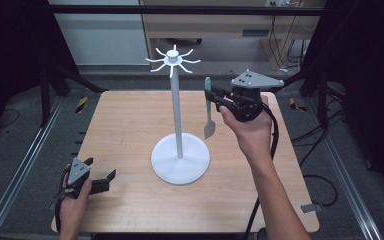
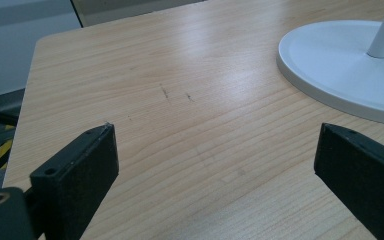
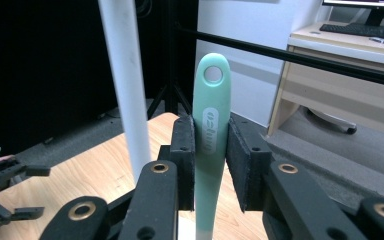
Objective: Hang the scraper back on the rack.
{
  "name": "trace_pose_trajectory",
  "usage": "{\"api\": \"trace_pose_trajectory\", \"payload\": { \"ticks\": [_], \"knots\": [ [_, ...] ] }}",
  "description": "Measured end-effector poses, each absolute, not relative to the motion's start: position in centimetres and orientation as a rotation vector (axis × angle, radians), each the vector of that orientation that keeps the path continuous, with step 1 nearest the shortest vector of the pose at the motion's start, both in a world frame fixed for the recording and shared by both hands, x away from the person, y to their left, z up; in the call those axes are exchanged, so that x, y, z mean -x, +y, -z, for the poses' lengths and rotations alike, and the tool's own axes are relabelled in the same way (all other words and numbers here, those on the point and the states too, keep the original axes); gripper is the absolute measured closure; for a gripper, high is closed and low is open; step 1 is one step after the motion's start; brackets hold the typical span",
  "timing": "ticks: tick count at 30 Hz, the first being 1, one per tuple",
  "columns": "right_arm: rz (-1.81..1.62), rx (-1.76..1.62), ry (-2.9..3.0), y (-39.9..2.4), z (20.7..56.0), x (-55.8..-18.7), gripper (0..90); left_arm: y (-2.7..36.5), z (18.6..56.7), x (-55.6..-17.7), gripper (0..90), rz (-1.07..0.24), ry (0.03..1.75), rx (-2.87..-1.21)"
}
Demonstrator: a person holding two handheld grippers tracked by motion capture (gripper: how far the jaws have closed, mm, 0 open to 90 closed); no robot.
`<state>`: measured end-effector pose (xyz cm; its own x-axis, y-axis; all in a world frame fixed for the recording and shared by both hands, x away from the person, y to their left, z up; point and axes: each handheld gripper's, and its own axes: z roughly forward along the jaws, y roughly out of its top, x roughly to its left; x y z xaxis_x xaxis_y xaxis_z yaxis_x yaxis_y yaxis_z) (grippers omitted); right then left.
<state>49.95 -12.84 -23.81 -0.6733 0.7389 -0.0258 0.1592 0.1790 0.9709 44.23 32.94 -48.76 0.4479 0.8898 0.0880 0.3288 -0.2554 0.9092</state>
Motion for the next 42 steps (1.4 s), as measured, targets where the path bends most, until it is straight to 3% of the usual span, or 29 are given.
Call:
{"api": "trace_pose_trajectory", "payload": {
  "ticks": [42],
  "knots": [
    [-1.54, -0.763, 1.919, -11.2, 21.3, -46.0, 74.4, 32.9, 48.6, -44.2, 3.8, -0.785, 1.029, -1.796]
  ]
}}
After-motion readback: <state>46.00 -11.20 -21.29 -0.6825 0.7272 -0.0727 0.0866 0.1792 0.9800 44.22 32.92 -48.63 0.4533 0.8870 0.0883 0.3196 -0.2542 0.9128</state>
